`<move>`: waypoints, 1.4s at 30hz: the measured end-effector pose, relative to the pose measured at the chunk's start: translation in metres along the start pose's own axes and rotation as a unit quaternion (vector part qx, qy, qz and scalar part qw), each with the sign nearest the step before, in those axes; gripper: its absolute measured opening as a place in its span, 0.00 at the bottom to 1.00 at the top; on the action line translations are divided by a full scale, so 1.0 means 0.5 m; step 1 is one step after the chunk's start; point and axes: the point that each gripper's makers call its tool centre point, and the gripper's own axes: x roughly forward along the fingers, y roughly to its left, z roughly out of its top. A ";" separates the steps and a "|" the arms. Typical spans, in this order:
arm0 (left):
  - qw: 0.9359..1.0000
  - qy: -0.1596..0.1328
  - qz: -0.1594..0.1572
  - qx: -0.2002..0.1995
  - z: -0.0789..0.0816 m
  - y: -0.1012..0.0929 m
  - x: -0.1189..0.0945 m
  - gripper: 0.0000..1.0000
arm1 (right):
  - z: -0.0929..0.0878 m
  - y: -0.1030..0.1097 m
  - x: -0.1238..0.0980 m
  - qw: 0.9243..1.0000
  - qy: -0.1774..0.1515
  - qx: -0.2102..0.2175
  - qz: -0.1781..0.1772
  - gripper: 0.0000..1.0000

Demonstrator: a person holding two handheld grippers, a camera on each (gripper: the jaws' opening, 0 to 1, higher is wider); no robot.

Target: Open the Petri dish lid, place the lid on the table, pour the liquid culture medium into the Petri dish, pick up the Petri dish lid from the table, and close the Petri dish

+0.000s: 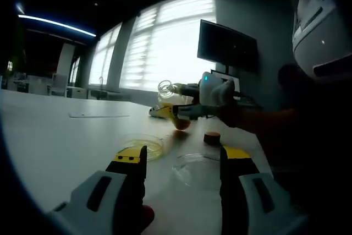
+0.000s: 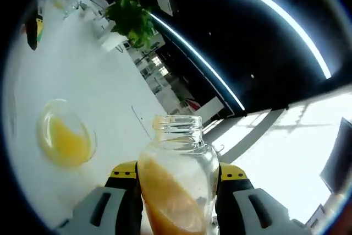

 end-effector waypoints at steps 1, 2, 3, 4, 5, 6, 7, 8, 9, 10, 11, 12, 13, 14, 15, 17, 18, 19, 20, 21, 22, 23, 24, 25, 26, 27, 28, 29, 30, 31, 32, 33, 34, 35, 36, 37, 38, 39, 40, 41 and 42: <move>1.000 0.000 0.000 0.000 0.000 0.000 0.000 0.45 | -0.001 -0.005 0.000 1.000 0.000 0.008 -0.002 0.47; 1.000 0.000 0.000 0.000 0.000 0.000 0.000 0.45 | -0.003 -0.011 0.000 1.000 0.000 0.017 -0.003 0.47; 1.000 0.000 0.000 -0.001 0.000 0.000 0.000 0.45 | -0.005 -0.017 0.000 1.000 0.001 0.027 -0.005 0.47; 1.000 0.001 0.000 -0.001 0.000 0.000 0.000 0.45 | -0.007 -0.023 0.000 0.999 0.001 0.037 -0.006 0.47; 1.000 0.001 0.000 -0.001 0.000 -0.001 0.001 0.45 | -0.010 -0.030 0.000 0.999 0.002 0.047 -0.008 0.47; 1.000 0.001 -0.001 -0.001 -0.001 -0.001 0.001 0.45 | -0.013 -0.039 0.000 0.998 0.003 0.062 -0.010 0.47; 1.000 0.001 -0.001 -0.001 -0.001 -0.001 0.001 0.45 | -0.016 -0.046 0.000 0.997 0.003 0.073 -0.012 0.47; 1.000 0.001 -0.001 -0.001 -0.001 -0.001 0.001 0.45 | -0.019 -0.052 0.000 0.997 0.004 0.082 -0.014 0.47; 1.000 0.002 -0.001 -0.002 -0.001 -0.001 0.001 0.45 | -0.023 -0.058 0.000 0.995 0.005 0.093 -0.017 0.47; 1.000 0.002 -0.001 -0.001 -0.001 -0.001 0.001 0.45 | -0.026 -0.065 0.000 0.995 0.006 0.101 -0.019 0.47; 1.000 0.002 -0.001 -0.001 -0.001 -0.001 0.001 0.45 | -0.027 -0.068 0.000 0.994 0.006 0.107 -0.020 0.47; 1.000 0.002 0.000 -0.001 -0.001 -0.001 0.001 0.45 | -0.030 -0.074 0.000 0.993 0.006 0.116 -0.022 0.47; 1.000 0.002 0.000 -0.001 -0.001 0.000 0.001 0.45 | -0.033 -0.079 0.001 0.992 0.007 0.123 -0.023 0.47; 1.000 0.002 0.000 -0.001 -0.001 0.000 0.001 0.45 | -0.036 -0.084 0.001 0.991 0.007 0.131 -0.025 0.47; 1.000 0.002 0.000 -0.001 -0.002 0.000 0.001 0.45 | -0.040 -0.090 0.000 0.990 0.008 0.141 -0.027 0.47; 1.000 0.003 0.000 -0.001 -0.002 0.000 0.001 0.45 | -0.045 -0.099 -0.001 0.987 0.008 0.155 -0.030 0.47; 1.000 0.003 0.001 -0.001 -0.002 0.000 0.001 0.45 | -0.049 -0.105 -0.001 0.985 0.008 0.167 -0.032 0.47; 1.000 0.003 0.000 -0.001 -0.002 -0.001 0.001 0.45 | -0.053 -0.110 -0.002 0.984 0.008 0.175 -0.034 0.47; 1.000 0.004 0.001 -0.001 -0.003 0.000 0.001 0.45 | -0.057 -0.116 -0.001 0.982 0.007 0.186 -0.037 0.47; 1.000 0.004 0.001 -0.001 -0.003 0.000 0.001 0.45 | -0.060 -0.121 -0.001 0.980 0.008 0.193 -0.039 0.47; 1.000 0.004 0.001 -0.001 -0.003 -0.001 0.001 0.45 | -0.065 -0.126 0.000 0.978 0.009 0.205 -0.040 0.47; 1.000 0.005 0.001 -0.001 -0.003 -0.001 0.001 0.45 | -0.070 -0.133 0.000 0.976 0.010 0.215 -0.042 0.47; 1.000 0.005 0.001 0.000 -0.003 -0.001 0.001 0.45 | -0.075 -0.138 -0.001 0.973 0.012 0.228 -0.046 0.47; 1.000 0.005 0.001 -0.001 -0.003 -0.001 0.001 0.45 | -0.079 -0.144 -0.001 0.971 0.013 0.236 -0.047 0.47; 1.000 0.005 0.001 0.000 -0.003 0.000 0.001 0.45 | -0.082 -0.147 -0.002 0.969 0.014 0.240 -0.048 0.47; 1.000 0.005 0.001 -0.001 -0.003 0.000 0.001 0.45 | -0.086 -0.151 -0.002 0.967 0.014 0.248 -0.049 0.47; 1.000 0.005 0.002 -0.001 -0.003 0.000 0.001 0.45 | -0.089 -0.154 -0.003 0.966 0.015 0.254 -0.051 0.47; 1.000 0.005 0.002 -0.001 -0.003 0.000 0.001 0.45 | -0.092 -0.157 -0.004 0.964 0.015 0.259 -0.052 0.47; 1.000 0.005 0.002 -0.001 -0.003 0.000 0.001 0.45 | -0.096 -0.160 -0.005 0.962 0.016 0.267 -0.056 0.47; 1.000 0.006 0.003 -0.001 -0.003 0.000 0.001 0.45 | -0.099 -0.163 -0.006 0.960 0.016 0.271 -0.059 0.47; 1.000 0.006 0.003 0.000 -0.004 0.000 0.002 0.45 | -0.103 -0.168 -0.008 0.958 0.016 0.280 -0.063 0.47; 1.000 0.006 0.003 0.000 -0.004 0.000 0.002 0.45 | -0.106 -0.171 -0.009 0.956 0.016 0.285 -0.065 0.47; 1.000 0.006 0.003 0.000 -0.004 0.000 0.002 0.45 | -0.109 -0.173 -0.010 0.954 0.017 0.292 -0.067 0.47; 1.000 0.007 0.003 0.000 -0.004 0.000 0.002 0.45 | -0.112 -0.176 -0.010 0.952 0.017 0.298 -0.069 0.47; 1.000 0.007 0.004 0.000 -0.004 0.001 0.002 0.45 | -0.115 -0.179 -0.009 0.950 0.018 0.303 -0.069 0.47; 1.000 0.007 0.003 0.000 -0.004 0.001 0.002 0.45 | -0.117 -0.181 -0.010 0.949 0.018 0.306 -0.070 0.47; 1.000 0.007 0.004 -0.001 -0.004 0.001 0.002 0.45 | -0.119 -0.183 -0.011 0.947 0.019 0.314 -0.071 0.47; 1.000 0.007 0.004 0.000 -0.005 0.001 0.002 0.45 | -0.122 -0.184 -0.011 0.943 0.018 0.324 -0.071 0.47; 1.000 0.007 0.004 0.000 -0.005 0.001 0.002 0.45 | -0.127 -0.186 -0.012 0.932 0.017 0.354 -0.073 0.47; 1.000 0.007 0.004 0.000 -0.005 0.001 0.002 0.45 | -0.131 -0.188 -0.013 0.924 0.017 0.375 -0.071 0.47; 1.000 0.007 0.004 0.000 -0.005 0.002 0.002 0.45 | -0.136 -0.189 -0.013 0.916 0.019 0.394 -0.070 0.47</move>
